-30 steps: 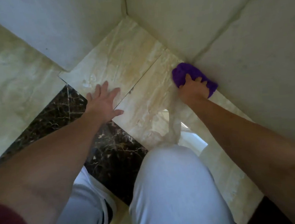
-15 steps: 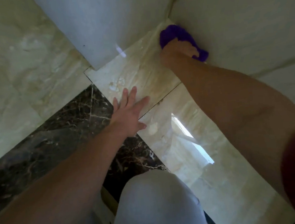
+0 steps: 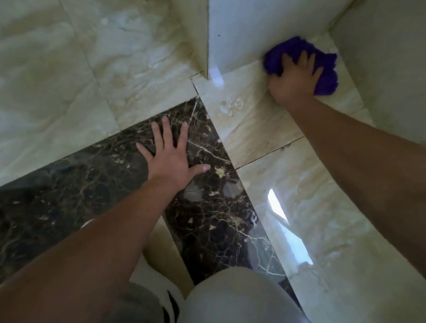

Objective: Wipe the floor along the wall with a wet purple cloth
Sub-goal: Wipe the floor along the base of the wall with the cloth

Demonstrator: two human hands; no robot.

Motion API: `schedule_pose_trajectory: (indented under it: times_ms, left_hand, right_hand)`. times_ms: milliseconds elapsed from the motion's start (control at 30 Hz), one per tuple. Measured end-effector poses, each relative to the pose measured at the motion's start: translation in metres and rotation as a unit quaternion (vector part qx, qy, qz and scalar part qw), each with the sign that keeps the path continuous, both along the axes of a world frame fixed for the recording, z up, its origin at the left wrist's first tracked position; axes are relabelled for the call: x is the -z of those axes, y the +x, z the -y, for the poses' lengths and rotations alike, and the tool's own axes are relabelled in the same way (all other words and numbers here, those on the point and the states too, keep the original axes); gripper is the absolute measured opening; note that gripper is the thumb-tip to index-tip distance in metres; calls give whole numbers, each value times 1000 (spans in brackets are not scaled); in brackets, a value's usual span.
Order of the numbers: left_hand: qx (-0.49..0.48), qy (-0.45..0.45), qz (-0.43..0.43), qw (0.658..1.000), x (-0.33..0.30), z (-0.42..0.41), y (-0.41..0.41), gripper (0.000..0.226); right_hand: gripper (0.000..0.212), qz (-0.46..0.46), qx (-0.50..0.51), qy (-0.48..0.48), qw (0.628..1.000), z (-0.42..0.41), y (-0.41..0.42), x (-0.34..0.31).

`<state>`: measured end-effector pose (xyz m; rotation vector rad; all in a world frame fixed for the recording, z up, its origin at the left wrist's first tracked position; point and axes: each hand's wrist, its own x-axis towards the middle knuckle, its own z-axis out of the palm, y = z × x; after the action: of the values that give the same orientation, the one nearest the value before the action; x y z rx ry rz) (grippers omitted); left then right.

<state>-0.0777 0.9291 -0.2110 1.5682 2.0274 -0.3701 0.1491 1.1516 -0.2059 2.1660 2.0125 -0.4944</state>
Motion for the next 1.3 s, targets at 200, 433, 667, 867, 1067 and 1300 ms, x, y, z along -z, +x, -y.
schedule_pose_trajectory:
  times_ms: [200,433,667,867,1067,1300]
  left_hand:
    - [23,-52,35,998,-24,-8,-15,124]
    - [2,6,-18,1000,-12,-25,-108,127]
    - [-34,-4,20,999,-7,-31,-127,133]
    - [-61,-13,20,998,-37,-44,-126,131]
    - [-92,-6,18,996,-19,-85,-229,146]
    - [-61,-76,24,995,-22,-104,-244,137]
  right_hand:
    - [61,-41,-272,-87,958,54,-49,-6]
    - [68,-27,-107,-56,992,-16,39,0]
    - [65,-17,-65,-50,997,33,-42,-13]
    - [98,17,-142,-260,955,65,-163,-39]
    - [105,110,-205,-243,942,60,-176,-46]
    - [110,137,-177,-201,954,35,-229,-44]
